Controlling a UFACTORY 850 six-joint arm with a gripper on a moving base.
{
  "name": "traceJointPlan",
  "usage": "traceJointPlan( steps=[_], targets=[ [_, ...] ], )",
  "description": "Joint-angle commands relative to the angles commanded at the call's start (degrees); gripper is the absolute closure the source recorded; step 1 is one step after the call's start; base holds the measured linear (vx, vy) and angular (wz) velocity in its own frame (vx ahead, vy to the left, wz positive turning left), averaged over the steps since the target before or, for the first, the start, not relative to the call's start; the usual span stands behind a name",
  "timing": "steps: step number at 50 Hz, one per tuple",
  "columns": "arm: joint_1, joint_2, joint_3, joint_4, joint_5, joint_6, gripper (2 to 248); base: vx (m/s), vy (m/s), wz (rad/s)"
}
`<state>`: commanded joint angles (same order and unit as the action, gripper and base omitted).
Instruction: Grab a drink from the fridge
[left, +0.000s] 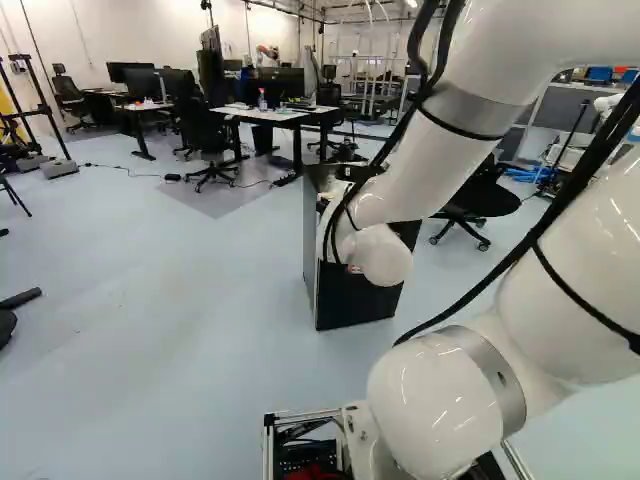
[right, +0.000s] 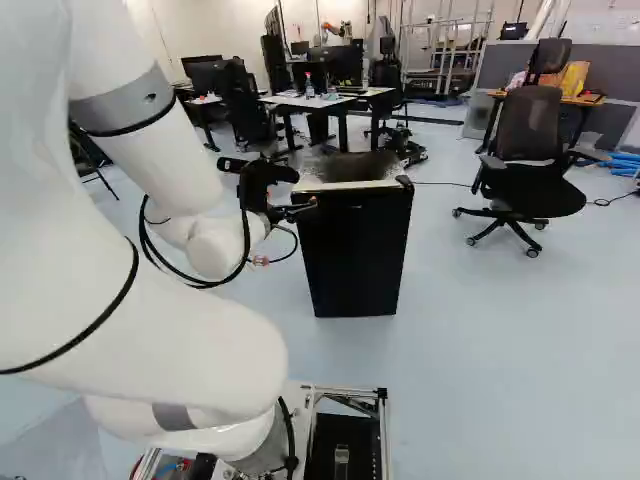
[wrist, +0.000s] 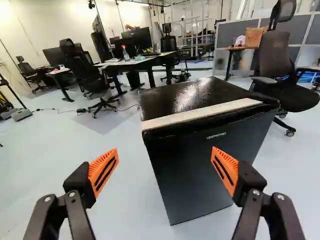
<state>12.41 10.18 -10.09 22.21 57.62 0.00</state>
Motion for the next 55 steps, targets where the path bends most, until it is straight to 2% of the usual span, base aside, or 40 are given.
traceJointPlan(
  steps=[16,29,55],
  targets=[
    [3.51,-1.40,-1.18,6.38,1.09,0.00,3,0.000,0.000,0.000],
    [6.36,-4.31,-2.17,10.97,2.39,0.00,3,0.000,0.000,0.000],
    [12.30,-9.88,-3.14,18.22,7.59,0.00,3,0.000,0.000,0.000]
  ],
)
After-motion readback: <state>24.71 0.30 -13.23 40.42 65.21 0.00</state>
